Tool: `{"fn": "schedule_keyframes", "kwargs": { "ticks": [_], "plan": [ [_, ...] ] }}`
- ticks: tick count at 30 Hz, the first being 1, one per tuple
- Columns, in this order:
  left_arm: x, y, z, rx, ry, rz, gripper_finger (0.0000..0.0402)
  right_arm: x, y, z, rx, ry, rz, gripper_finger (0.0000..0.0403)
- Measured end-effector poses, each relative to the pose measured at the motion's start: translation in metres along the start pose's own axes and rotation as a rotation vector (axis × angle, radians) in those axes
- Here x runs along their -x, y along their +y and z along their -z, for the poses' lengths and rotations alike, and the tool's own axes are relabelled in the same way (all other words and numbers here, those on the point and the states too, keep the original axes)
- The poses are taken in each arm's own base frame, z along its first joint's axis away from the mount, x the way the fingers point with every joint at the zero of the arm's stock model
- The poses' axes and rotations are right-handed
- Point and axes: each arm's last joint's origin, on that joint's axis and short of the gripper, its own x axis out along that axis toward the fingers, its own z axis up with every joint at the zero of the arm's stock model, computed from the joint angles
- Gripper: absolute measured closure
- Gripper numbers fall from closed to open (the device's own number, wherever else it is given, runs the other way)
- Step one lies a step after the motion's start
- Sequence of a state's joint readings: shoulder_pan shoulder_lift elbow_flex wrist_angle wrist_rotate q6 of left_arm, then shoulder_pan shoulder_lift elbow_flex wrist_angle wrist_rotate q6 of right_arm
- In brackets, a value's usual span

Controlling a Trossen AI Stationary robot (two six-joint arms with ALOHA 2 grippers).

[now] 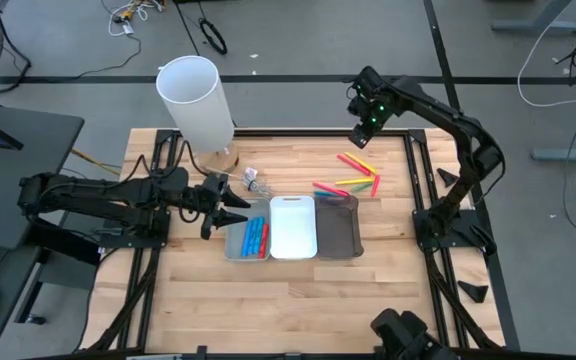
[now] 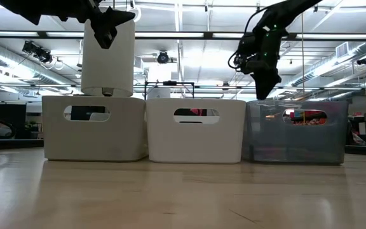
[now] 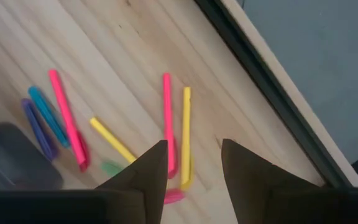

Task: Pick & Place Markers
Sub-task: Put the top yellow pen into the white bin

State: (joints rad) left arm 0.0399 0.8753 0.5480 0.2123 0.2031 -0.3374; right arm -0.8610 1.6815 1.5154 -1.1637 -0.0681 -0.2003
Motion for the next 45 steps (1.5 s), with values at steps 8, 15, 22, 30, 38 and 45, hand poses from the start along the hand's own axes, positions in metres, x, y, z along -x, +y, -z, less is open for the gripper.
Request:
{"fn": "schedule_keyframes", "kwargs": {
  "ticks": [8, 15, 22, 30, 38, 45],
  "plan": [
    [0.000, 0.000, 0.000, 0.000, 0.000, 0.000, 0.0200, -0.008, -0.006, -0.006, -0.008, -0.023, 0.016, 0.0253],
    [0.000, 0.000, 0.000, 0.000, 0.000, 0.000, 0.0200, -0.045, -0.007, 0.003, -0.008, -0.007, 0.012, 0.0253],
    [0.000, 0.000, 0.000, 0.000, 0.000, 0.000, 0.0200, -0.086, -0.006, 0.026, 0.010, 0.023, 0.006, 0.0253],
    [0.000, 0.000, 0.000, 0.000, 0.000, 0.001, 0.0200, -0.108, -0.010, 0.039, 0.019, 0.089, 0.006, 0.0253],
    [0.000, 0.000, 0.000, 0.000, -0.001, 0.000, 0.0200, -0.133, -0.012, 0.043, 0.016, 0.200, 0.013, 0.0253],
    [0.000, 0.000, 0.000, 0.000, -0.001, 0.000, 0.0200, -0.143, -0.010, 0.042, 0.025, 0.218, 0.007, 0.0253]
  ]
}}
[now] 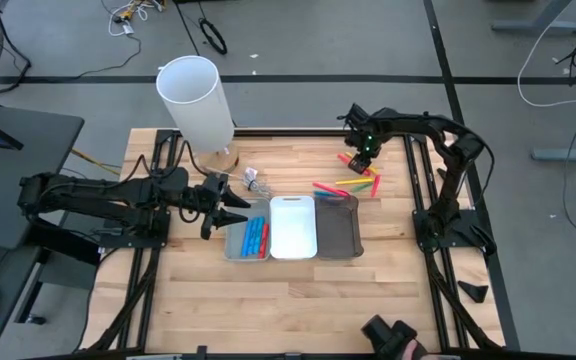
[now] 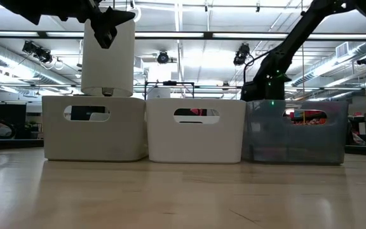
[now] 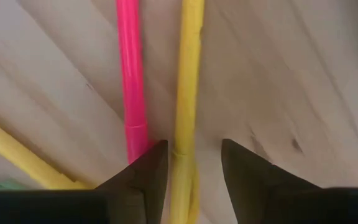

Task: Pick & Place Markers
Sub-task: Put the top yellow pen into the white bin

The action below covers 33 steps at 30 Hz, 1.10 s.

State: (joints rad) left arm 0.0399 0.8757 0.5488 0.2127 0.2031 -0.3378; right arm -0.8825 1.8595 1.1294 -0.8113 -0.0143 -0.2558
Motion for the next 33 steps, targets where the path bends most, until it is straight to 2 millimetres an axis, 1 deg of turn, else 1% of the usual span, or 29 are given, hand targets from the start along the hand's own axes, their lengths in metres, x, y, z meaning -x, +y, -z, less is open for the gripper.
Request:
{"fn": "schedule_keyframes", "kwargs": {
  "ticks": [4, 7, 10, 16, 18, 21, 24, 27, 33],
  "plan": [
    [0.000, 0.000, 0.000, 0.000, 0.000, 0.000, 0.0200, -0.005, 0.002, -0.002, 0.009, 0.015, 0.002, 0.0253],
    [0.000, 0.000, 0.000, 0.000, 0.000, 0.000, 0.0200, -0.005, 0.004, -0.002, 0.013, 0.015, 0.002, 0.0266],
    [0.000, 0.000, 0.000, 0.000, 0.000, 0.000, 0.0200, -0.006, 0.004, -0.002, 0.014, 0.015, 0.001, 0.0298],
    [0.000, 0.000, 0.000, 0.000, 0.000, 0.000, 0.0200, -0.006, 0.005, -0.003, 0.033, 0.016, 0.000, 0.0384],
    [0.000, 0.000, 0.000, 0.000, 0.000, 0.000, 0.0200, -0.006, 0.005, -0.003, 0.033, 0.017, 0.000, 0.0391],
    [0.000, 0.000, 0.000, 0.000, 0.000, 0.000, 0.0200, -0.006, 0.004, -0.003, 0.032, 0.017, -0.002, 0.0384],
    [0.000, 0.000, 0.000, 0.000, 0.000, 0.000, 0.0200, -0.004, 0.004, -0.003, 0.033, 0.019, 0.000, 0.0386],
    [0.000, 0.000, 0.000, 0.000, 0.000, 0.000, 0.0200, 0.003, 0.004, -0.003, 0.049, 0.039, 0.005, 0.0391],
    [0.000, 0.000, 0.000, 0.000, 0.000, 0.000, 0.0200, 0.038, 0.003, -0.006, 0.069, 0.039, 0.025, 0.0393]
  ]
}}
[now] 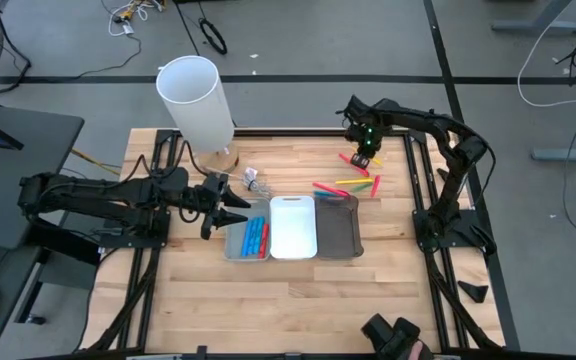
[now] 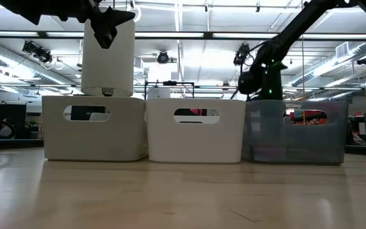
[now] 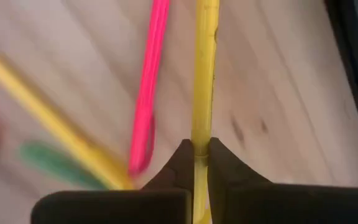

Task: Pick & Place Markers
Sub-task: Put the top yellow pen into the white bin

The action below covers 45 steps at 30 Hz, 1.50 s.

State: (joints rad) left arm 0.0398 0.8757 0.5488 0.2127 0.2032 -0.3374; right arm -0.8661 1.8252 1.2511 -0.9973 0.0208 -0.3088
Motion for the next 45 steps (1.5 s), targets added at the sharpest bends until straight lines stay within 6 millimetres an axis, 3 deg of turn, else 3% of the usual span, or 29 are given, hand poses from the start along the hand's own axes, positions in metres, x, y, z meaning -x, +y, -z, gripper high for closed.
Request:
{"fn": "schedule_keyframes", "kwargs": {
  "ticks": [10, 15, 29, 40, 45],
  "plan": [
    [0.000, 0.000, 0.000, 0.000, 0.000, 0.000, 0.0200, 0.060, 0.003, -0.005, 0.008, 0.041, 0.067, 0.0401],
    [0.000, 0.000, 0.000, 0.000, 0.000, 0.000, 0.0200, 0.079, 0.006, -0.011, 0.018, 0.009, 0.077, 0.0401],
    [0.000, 0.000, 0.000, 0.000, 0.000, 0.000, 0.0200, 0.081, 0.012, -0.014, 0.130, -0.006, 0.082, 0.0394],
    [0.000, 0.000, 0.000, 0.000, 0.000, 0.000, 0.0200, 0.082, 0.017, -0.023, 0.576, -0.080, 0.076, 0.0293],
    [0.000, 0.000, 0.000, 0.000, 0.000, 0.000, 0.0200, 0.082, 0.020, -0.027, 0.630, -0.111, 0.094, 0.0243]
  ]
}}
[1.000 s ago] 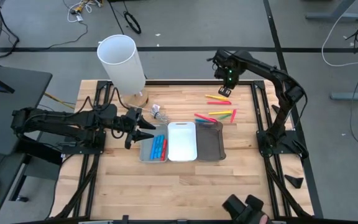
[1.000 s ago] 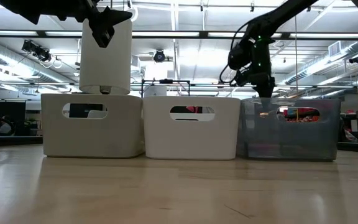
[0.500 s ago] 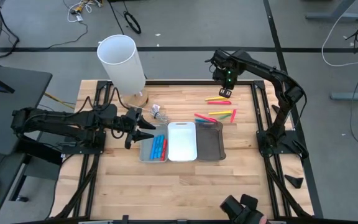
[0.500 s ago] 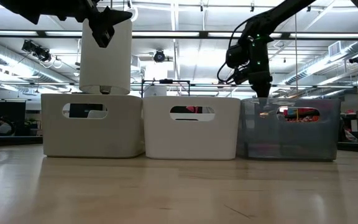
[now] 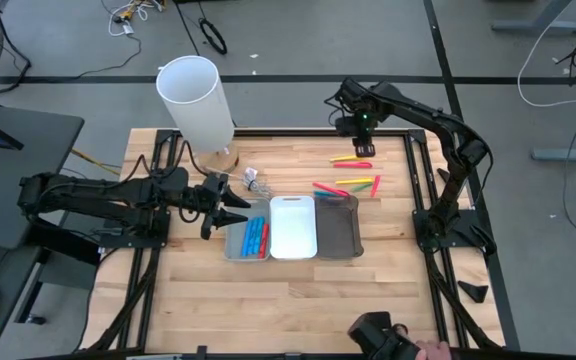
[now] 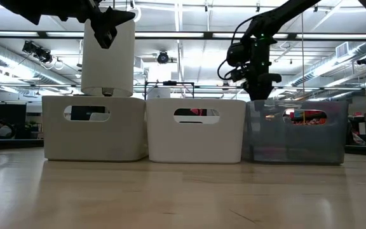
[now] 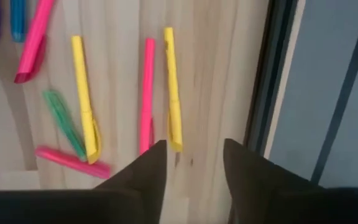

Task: Pick & Place Markers
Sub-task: Put the top yellow pen into the white bin

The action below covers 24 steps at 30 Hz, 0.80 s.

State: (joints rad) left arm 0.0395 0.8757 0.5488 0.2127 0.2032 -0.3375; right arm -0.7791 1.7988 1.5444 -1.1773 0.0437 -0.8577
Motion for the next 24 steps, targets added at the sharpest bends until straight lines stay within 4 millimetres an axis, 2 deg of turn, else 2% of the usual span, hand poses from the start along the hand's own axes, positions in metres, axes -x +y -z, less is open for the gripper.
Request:
{"fn": "schedule_keyframes", "kwargs": {
  "ticks": [6, 16, 24],
  "plan": [
    [0.000, 0.000, 0.000, 0.000, 0.000, 0.000, 0.0200, -0.006, -0.001, -0.002, -0.004, 0.008, -0.009, 0.0215],
    [0.000, 0.000, 0.000, 0.000, 0.000, 0.000, 0.0200, -0.065, 0.001, -0.021, 0.069, 0.077, -0.096, 0.0237],
    [0.000, 0.000, 0.000, 0.000, 0.000, 0.000, 0.0200, -0.095, 0.000, -0.028, 0.116, 0.132, -0.124, 0.0246]
  ]
}}
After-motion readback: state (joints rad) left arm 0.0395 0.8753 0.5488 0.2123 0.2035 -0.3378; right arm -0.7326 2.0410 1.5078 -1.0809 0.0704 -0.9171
